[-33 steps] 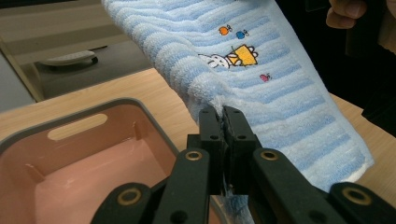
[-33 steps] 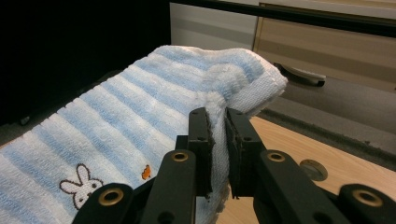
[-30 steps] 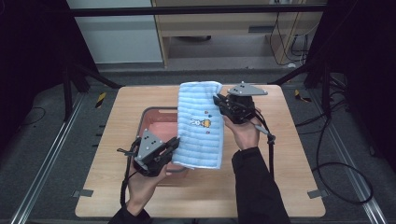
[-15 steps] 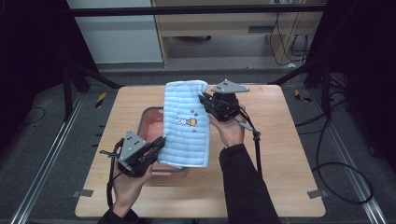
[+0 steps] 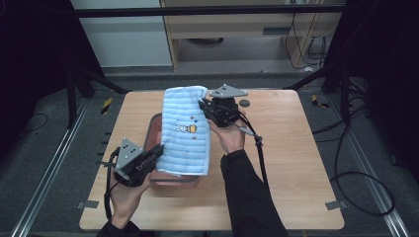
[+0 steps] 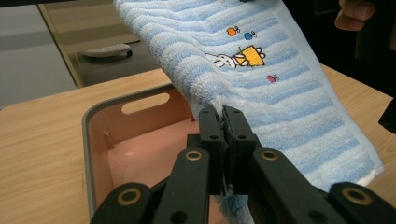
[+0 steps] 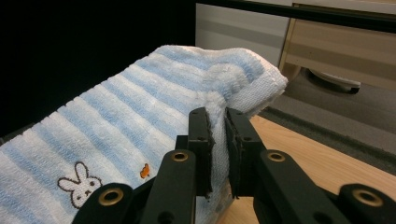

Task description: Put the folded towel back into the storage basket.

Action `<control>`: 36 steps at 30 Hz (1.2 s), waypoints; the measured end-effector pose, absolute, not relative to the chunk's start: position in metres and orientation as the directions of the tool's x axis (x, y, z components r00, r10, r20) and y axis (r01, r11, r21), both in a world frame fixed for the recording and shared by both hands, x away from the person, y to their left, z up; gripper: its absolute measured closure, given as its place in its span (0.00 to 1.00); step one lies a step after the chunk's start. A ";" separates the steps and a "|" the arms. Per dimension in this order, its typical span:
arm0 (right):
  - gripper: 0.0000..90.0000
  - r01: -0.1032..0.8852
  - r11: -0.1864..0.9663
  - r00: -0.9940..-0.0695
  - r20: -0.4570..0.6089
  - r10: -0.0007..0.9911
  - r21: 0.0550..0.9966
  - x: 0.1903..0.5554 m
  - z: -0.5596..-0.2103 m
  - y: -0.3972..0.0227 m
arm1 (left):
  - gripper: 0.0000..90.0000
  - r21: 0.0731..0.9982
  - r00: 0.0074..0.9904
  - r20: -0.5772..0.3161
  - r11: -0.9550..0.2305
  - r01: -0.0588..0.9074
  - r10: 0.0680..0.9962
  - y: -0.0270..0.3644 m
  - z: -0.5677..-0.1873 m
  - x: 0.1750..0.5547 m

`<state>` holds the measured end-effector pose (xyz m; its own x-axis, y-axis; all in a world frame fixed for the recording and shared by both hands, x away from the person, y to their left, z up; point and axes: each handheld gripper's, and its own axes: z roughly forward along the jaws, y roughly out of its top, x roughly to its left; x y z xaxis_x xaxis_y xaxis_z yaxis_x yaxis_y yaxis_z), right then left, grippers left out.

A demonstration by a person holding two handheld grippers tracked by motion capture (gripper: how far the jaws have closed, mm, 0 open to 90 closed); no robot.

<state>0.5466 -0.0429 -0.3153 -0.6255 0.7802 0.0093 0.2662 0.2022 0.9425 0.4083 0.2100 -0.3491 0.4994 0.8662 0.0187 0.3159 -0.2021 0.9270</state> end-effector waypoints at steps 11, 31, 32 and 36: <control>0.91 0.273 0.201 -0.637 0.021 0.771 0.941 0.558 -0.324 -0.027 | 0.97 0.922 0.472 0.006 -0.188 0.340 0.881 0.221 -0.356 0.416; 0.90 0.293 0.226 -0.643 0.016 0.765 0.929 0.575 -0.346 -0.007 | 0.97 0.901 0.421 0.010 -0.191 0.389 0.907 0.230 -0.373 0.432; 0.90 0.291 0.231 -0.644 0.012 0.765 0.928 0.576 -0.348 -0.006 | 0.97 0.898 0.420 0.010 -0.193 0.396 0.907 0.230 -0.374 0.433; 0.90 0.298 0.240 -0.644 0.009 0.765 0.924 0.578 -0.354 -0.003 | 0.97 0.890 0.417 0.014 -0.201 0.408 0.909 0.230 -0.380 0.435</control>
